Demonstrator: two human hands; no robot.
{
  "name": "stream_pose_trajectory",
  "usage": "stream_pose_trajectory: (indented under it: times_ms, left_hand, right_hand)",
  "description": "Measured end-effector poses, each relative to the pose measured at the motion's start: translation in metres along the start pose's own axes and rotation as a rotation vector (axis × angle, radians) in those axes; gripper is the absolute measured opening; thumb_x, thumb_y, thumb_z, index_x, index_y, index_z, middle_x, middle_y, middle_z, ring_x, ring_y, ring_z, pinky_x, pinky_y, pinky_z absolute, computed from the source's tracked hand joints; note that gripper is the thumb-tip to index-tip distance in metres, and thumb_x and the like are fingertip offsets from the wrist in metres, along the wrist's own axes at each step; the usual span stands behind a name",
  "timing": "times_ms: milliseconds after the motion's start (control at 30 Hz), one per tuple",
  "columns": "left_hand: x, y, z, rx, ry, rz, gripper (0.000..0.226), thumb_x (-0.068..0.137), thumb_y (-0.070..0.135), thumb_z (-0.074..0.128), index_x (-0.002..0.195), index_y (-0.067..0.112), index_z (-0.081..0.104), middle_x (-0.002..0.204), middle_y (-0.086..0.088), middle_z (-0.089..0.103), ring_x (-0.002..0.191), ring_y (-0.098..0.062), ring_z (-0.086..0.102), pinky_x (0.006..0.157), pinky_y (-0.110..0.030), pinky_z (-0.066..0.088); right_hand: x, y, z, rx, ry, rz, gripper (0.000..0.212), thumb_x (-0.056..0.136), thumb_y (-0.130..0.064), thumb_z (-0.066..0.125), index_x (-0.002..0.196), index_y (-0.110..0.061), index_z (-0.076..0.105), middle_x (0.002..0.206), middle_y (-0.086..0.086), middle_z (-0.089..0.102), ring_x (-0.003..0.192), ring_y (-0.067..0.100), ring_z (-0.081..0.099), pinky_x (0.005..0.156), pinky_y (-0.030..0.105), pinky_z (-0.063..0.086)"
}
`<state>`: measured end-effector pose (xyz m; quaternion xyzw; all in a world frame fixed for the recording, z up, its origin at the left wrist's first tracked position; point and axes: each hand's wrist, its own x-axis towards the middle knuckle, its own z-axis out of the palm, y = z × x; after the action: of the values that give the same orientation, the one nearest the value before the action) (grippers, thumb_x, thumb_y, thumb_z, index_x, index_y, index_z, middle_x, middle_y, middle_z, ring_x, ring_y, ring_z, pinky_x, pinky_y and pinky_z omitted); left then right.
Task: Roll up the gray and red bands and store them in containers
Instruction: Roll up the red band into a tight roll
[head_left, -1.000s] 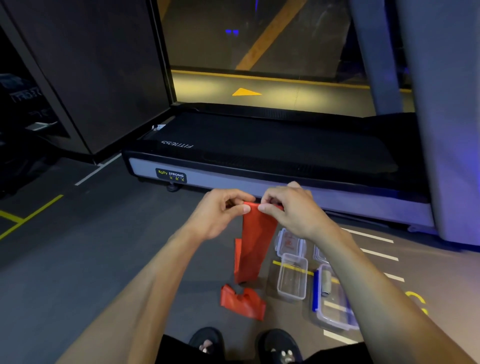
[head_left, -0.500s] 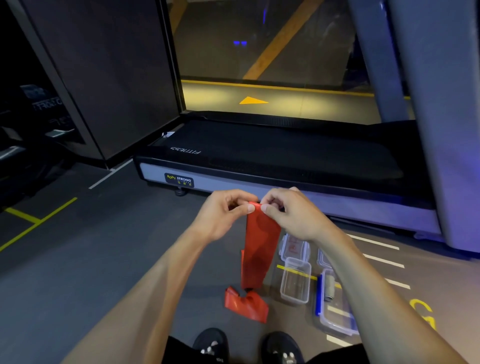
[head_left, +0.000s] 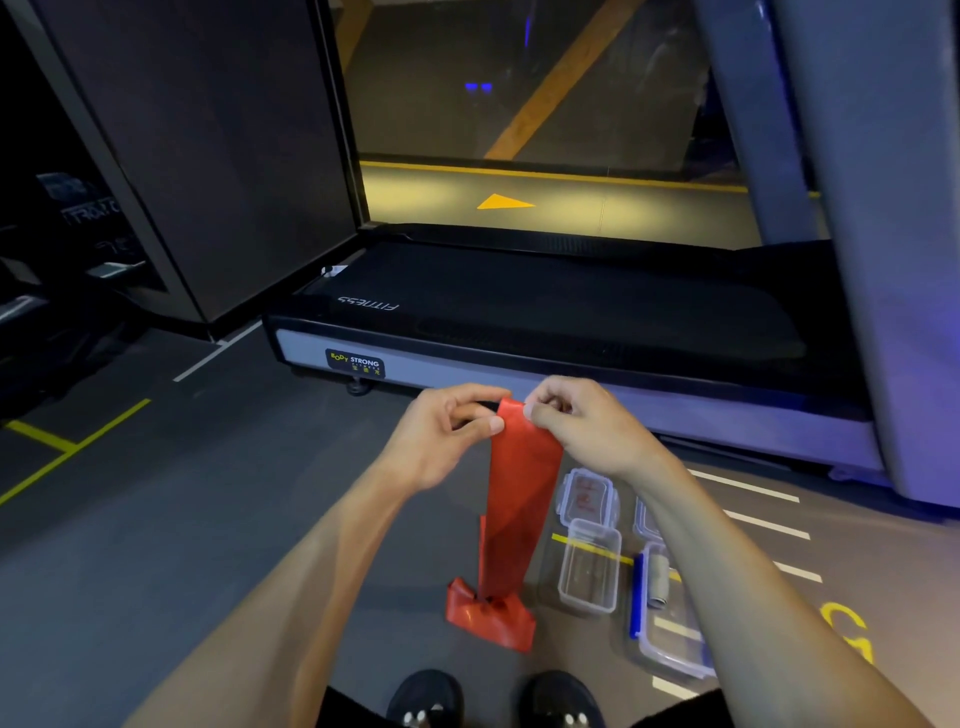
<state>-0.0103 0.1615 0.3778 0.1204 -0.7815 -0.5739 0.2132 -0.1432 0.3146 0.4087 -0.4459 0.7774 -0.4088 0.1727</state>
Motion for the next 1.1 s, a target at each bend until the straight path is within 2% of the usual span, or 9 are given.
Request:
stream_pose_trajectory:
  times_ms: [133,267,367,533,633,700,833,900,1100]
  left_hand:
    - [-0.001,0.003,-0.006,0.067,-0.015,0.055,0.041,0.092,0.002,0.07,0.123,0.029,0.066,0.078,0.002,0.072,0.08,-0.009,0.065,0.089,-0.023,0.052]
    - [0.0,0.005,-0.008,0.304,-0.02,0.136,0.027,0.095,0.012,0.069,0.114,0.031,0.068,0.08,-0.002,0.07,0.081,-0.024,0.066,0.086,-0.034,0.054]
    - [0.0,0.008,-0.008,0.44,0.003,0.196,0.021,0.097,0.014,0.067,0.113,0.027,0.069,0.083,0.004,0.068,0.08,-0.013,0.064,0.082,-0.027,0.052]
    - [0.001,0.008,-0.009,0.569,0.036,0.177,0.015,0.099,0.017,0.064,0.11,0.025,0.069,0.088,0.009,0.071,0.085,-0.009,0.065,0.082,-0.036,0.052]
    - [0.0,0.01,-0.009,0.621,0.051,0.158,0.013,0.098,0.017,0.064,0.106,0.026,0.069,0.088,0.01,0.072,0.087,-0.01,0.066,0.083,-0.038,0.053]
    - [-0.001,0.011,-0.01,0.628,0.057,0.146,0.013,0.097,0.018,0.064,0.105,0.025,0.07,0.088,0.009,0.073,0.089,-0.012,0.068,0.083,-0.038,0.054]
    - [-0.004,0.013,-0.011,0.604,0.095,0.12,0.011,0.096,0.02,0.067,0.104,0.025,0.072,0.086,0.009,0.073,0.087,-0.007,0.068,0.085,-0.034,0.054]
    - [-0.006,0.013,-0.012,0.534,0.139,0.121,0.012,0.095,0.02,0.069,0.106,0.023,0.074,0.085,0.008,0.074,0.084,-0.004,0.068,0.086,-0.027,0.053]
    - [-0.009,0.005,-0.014,0.251,0.13,0.028,0.026,0.093,0.016,0.072,0.118,0.023,0.069,0.09,0.009,0.076,0.093,-0.006,0.072,0.095,-0.025,0.053]
  right_hand:
    - [0.003,-0.004,0.002,0.204,-0.077,0.069,0.019,0.097,-0.015,0.062,0.08,-0.018,0.07,0.072,-0.009,0.063,0.069,0.005,0.054,0.072,0.027,0.042]
    - [0.007,0.0,0.002,0.347,-0.128,0.106,0.025,0.098,-0.012,0.062,0.076,-0.017,0.072,0.067,-0.006,0.064,0.064,0.006,0.056,0.07,0.027,0.042]
    - [0.006,0.001,0.004,0.42,-0.133,0.117,0.025,0.1,-0.008,0.057,0.079,-0.011,0.07,0.074,0.006,0.059,0.067,0.012,0.051,0.066,0.028,0.039]
    - [0.007,0.007,0.007,0.319,-0.169,0.075,0.023,0.104,-0.018,0.056,0.089,-0.007,0.07,0.077,0.0,0.064,0.073,0.01,0.056,0.076,0.029,0.044]
    - [0.007,0.008,0.011,0.15,-0.109,-0.003,0.015,0.096,-0.03,0.069,0.099,-0.015,0.068,0.071,-0.005,0.06,0.066,0.009,0.052,0.07,0.033,0.042]
    - [0.006,0.005,0.011,0.002,-0.064,-0.073,0.014,0.09,-0.031,0.077,0.097,-0.023,0.066,0.069,-0.009,0.063,0.063,0.006,0.055,0.069,0.032,0.045]
    - [0.004,-0.004,0.012,-0.288,0.064,-0.168,0.011,0.089,-0.039,0.074,0.091,-0.033,0.065,0.077,-0.011,0.066,0.091,0.014,0.055,0.087,0.041,0.041]
    - [0.004,-0.008,0.015,-0.323,0.099,-0.184,0.007,0.092,-0.038,0.071,0.093,-0.033,0.065,0.084,-0.014,0.066,0.099,0.015,0.053,0.09,0.04,0.037]
    - [0.006,-0.008,0.018,-0.206,0.146,-0.168,0.006,0.092,-0.032,0.07,0.087,-0.033,0.066,0.082,-0.013,0.066,0.096,0.014,0.054,0.089,0.047,0.047]
